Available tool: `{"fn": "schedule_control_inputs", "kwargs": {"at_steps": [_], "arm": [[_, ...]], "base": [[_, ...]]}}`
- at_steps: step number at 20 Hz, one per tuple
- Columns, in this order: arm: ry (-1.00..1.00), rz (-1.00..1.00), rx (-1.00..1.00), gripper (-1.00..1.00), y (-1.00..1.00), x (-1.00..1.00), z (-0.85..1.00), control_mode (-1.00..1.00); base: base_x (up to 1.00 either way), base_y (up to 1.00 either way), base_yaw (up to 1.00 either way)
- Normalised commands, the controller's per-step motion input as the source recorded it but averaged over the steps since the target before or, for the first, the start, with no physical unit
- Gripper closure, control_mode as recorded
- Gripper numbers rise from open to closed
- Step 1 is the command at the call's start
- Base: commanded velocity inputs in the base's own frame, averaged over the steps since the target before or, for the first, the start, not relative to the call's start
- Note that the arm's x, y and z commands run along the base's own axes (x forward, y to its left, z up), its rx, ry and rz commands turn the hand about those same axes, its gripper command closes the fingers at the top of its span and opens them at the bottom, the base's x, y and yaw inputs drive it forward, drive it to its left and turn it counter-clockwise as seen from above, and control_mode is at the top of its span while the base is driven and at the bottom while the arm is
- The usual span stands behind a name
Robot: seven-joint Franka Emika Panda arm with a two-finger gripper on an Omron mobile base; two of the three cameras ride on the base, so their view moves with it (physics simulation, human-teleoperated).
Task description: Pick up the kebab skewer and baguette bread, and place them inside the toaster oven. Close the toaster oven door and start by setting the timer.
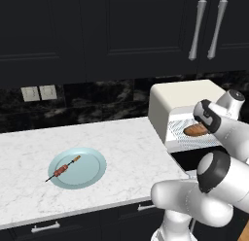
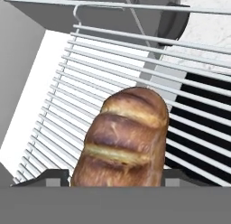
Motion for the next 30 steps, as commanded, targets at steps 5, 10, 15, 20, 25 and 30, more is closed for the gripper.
{"fn": "schedule_control_inputs", "kwargs": {"at_steps": [5, 10, 15, 20, 25, 30], "arm": [[0.0, 0.0, 0.0, 1.0, 0.0, 0.31, -0.04, -1.0], [0.0, 0.0, 0.0, 1.0, 0.0, 0.02, 0.0, -1.0], [0.0, 0.0, 0.0, -1.0, 0.0, 0.0, 0.0, -1.0], [0.0, 0.0, 0.0, -1.0, 0.0, 0.0, 0.0, -1.0], [0.0, 0.0, 0.0, -1.0, 0.0, 0.0, 0.05, -1.0], [-0.03, 0.0, 0.0, -1.0, 0.0, -0.03, 0.08, -1.0]], "base": [[0.0, 0.0, 0.0], [0.0, 0.0, 0.0], [0.0, 0.0, 0.0], [0.0, 0.0, 0.0], [0.0, 0.0, 0.0], [0.0, 0.0, 0.0]]}}
